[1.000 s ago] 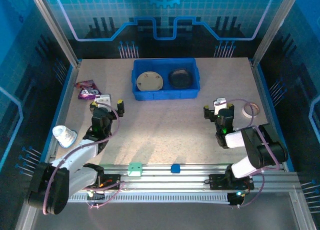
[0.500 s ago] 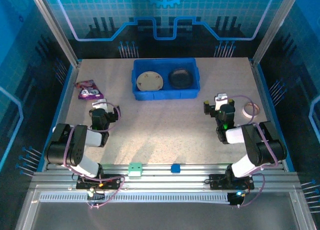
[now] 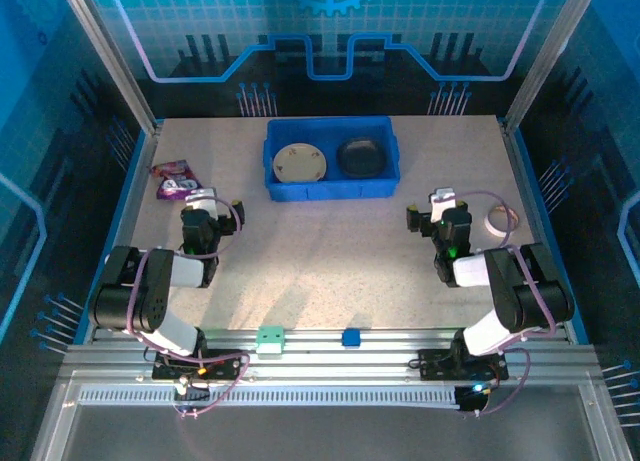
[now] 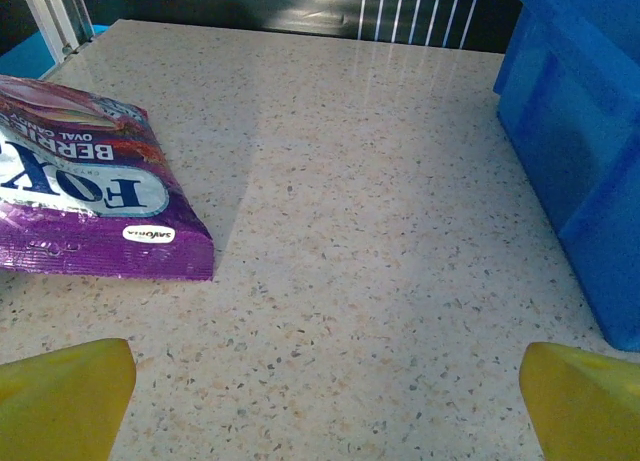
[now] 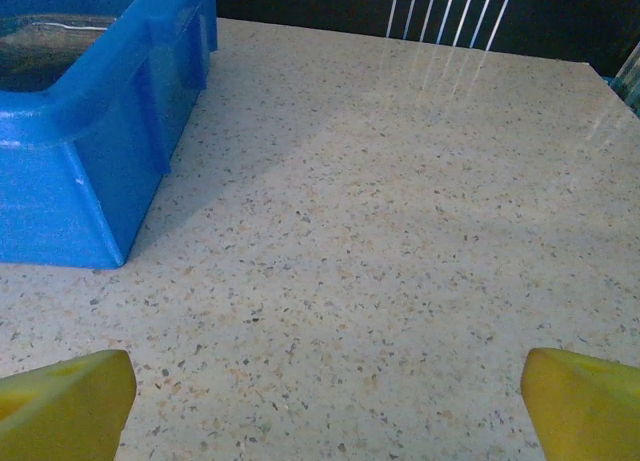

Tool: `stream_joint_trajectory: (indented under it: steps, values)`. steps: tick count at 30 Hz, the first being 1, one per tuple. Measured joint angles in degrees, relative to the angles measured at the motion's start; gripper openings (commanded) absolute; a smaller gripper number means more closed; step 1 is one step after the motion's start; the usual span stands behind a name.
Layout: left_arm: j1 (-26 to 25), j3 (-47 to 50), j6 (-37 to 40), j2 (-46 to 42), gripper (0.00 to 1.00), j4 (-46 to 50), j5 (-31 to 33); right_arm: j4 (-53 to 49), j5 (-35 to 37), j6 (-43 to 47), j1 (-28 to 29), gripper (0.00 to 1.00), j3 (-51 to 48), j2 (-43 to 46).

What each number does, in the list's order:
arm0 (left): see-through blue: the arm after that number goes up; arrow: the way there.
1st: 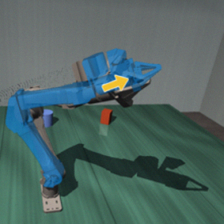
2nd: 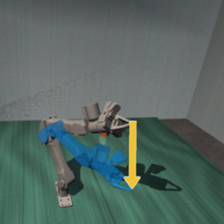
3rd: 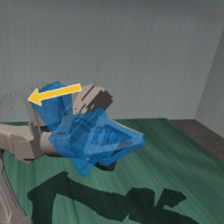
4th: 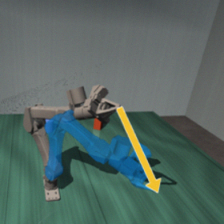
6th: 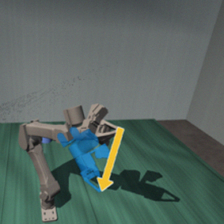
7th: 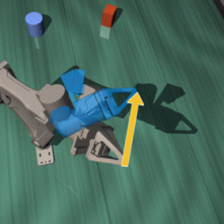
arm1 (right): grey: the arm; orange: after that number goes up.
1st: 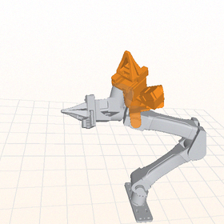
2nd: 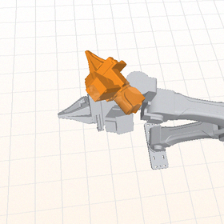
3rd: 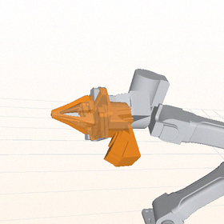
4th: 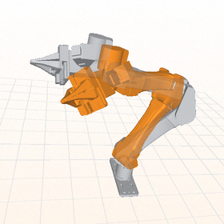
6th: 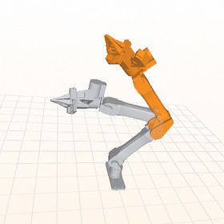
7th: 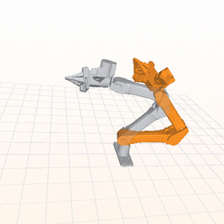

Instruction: Place the plates into the plastic bin on the countertop

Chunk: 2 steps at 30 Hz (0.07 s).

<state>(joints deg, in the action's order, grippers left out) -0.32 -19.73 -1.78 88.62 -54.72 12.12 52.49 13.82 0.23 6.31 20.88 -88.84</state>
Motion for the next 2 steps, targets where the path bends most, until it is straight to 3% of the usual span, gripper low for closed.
stream_joint_trajectory:
  steps: [2]
  values:
    - [0.00,0.00,0.00,0.00,0.99,-0.02,0.00,0.00,-0.28,0.00,0.00,1.00,0.13,0.00]
